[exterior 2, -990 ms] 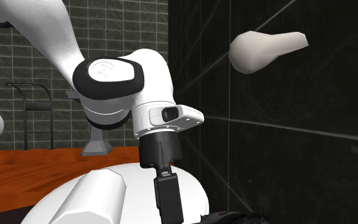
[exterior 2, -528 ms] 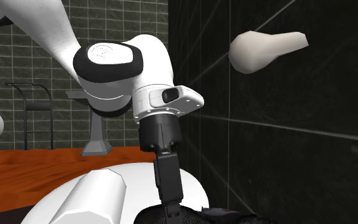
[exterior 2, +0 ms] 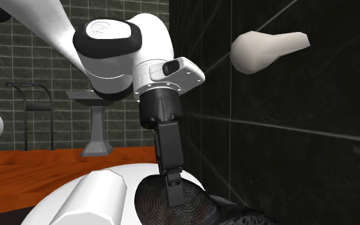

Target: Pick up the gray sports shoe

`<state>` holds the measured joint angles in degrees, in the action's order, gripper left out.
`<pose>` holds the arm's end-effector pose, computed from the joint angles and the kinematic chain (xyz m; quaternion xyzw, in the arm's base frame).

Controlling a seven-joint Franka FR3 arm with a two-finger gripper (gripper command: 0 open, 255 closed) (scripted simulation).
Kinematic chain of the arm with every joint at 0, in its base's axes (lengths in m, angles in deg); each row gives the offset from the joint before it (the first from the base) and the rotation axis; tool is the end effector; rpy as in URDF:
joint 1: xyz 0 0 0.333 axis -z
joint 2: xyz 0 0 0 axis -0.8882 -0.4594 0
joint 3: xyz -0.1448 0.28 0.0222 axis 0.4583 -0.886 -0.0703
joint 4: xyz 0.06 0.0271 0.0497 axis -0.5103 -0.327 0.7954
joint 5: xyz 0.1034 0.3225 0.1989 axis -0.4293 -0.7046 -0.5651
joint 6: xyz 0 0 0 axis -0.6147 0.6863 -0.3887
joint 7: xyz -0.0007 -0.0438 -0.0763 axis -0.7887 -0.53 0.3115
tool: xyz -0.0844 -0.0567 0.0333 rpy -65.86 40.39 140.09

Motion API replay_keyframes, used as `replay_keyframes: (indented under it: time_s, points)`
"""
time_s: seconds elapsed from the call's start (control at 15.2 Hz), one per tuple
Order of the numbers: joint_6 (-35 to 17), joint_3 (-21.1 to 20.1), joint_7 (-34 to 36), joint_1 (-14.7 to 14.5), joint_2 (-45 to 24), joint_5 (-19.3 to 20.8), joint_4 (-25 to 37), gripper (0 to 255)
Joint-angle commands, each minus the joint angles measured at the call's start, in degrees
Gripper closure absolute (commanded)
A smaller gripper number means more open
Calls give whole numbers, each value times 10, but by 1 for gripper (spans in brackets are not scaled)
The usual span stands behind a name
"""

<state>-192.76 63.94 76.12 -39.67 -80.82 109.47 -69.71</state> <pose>0.4225 -0.2947 0.3995 0.9655 -0.1494 0.0190 0.2125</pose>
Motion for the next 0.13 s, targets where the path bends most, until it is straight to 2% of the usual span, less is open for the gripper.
replay_keyframes:
  time_s: [0.0, 0.07]
  points:
    - [8, 0, -3, 0, 4, -3, 4, 255]
    - [8, 0, -4, 0, 4, -3, 4, 255]
